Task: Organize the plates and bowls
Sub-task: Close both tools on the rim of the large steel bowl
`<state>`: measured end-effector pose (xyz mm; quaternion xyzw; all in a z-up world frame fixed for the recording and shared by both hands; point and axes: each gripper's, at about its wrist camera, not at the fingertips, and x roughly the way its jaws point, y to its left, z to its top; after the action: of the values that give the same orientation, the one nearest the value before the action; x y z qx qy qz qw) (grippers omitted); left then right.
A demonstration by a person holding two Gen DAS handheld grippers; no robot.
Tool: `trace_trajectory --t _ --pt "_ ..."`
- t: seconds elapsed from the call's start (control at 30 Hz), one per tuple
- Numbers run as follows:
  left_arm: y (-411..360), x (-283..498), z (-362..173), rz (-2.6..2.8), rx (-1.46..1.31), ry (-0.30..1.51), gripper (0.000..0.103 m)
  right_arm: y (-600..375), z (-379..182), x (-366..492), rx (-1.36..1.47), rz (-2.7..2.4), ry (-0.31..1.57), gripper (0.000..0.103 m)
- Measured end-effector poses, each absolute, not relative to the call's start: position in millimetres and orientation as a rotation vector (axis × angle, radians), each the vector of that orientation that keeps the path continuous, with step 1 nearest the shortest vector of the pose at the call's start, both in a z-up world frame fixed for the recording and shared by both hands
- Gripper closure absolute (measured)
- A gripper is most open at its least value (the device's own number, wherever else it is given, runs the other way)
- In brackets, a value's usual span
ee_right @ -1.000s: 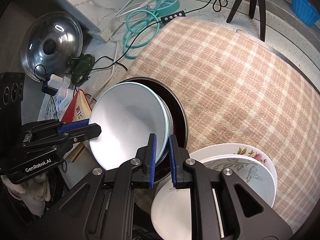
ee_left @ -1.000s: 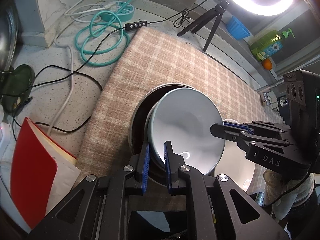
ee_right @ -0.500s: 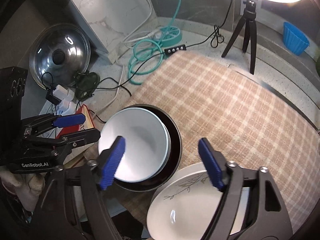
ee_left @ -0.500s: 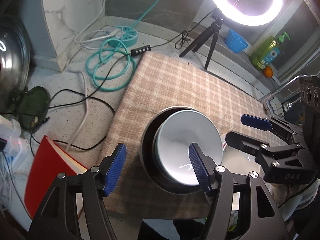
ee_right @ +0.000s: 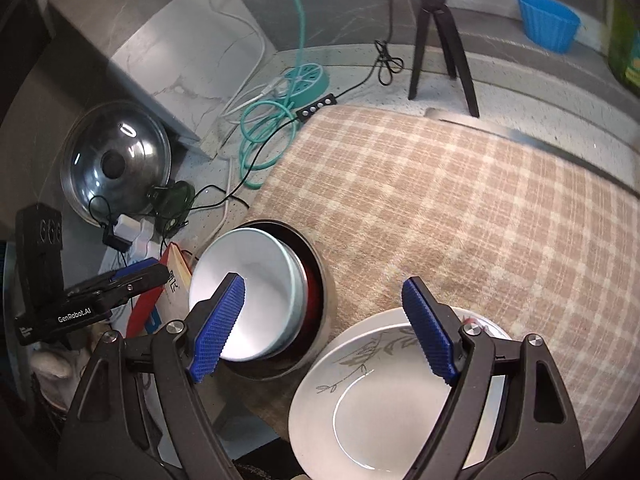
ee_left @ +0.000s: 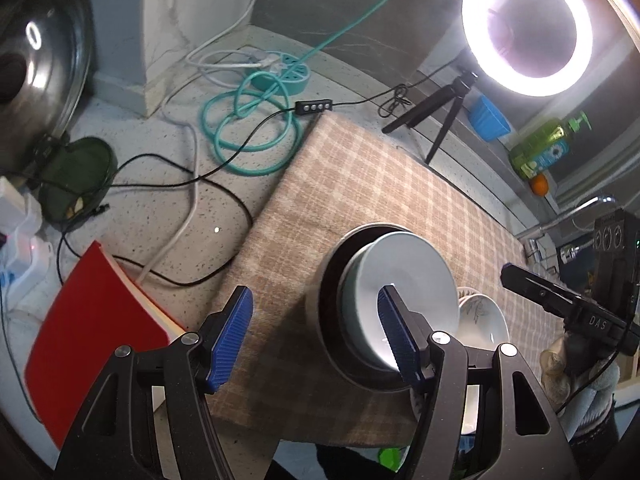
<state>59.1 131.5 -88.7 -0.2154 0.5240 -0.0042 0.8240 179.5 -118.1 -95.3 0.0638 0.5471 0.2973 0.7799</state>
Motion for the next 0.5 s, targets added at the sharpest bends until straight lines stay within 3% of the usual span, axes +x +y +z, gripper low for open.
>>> trace_trajectory --t 0.13,0.2,0.27,0.43,0.5 --pt "140 55 -99 -0.008 -0.514 1.122 0.041 -128 -109 182 0.207 0.651 1.218 0.021" --pt "143 54 -103 -0.010 -0.540 1.121 0.046 -129 -114 182 0.217 0.657 1.234 0.037" --pt "146 52 -108 -0.029 -0.575 1.128 0.059 -127 -120 182 0.220 0.672 1.262 0.050" --pt "143 52 -116 -0.064 -0.612 1.138 0.078 -123 -131 180 0.239 0.697 1.294 0.064" --pt "143 52 -119 -0.072 -0.621 1.143 0.080 -121 -135 181 0.249 0.708 1.307 0.069"
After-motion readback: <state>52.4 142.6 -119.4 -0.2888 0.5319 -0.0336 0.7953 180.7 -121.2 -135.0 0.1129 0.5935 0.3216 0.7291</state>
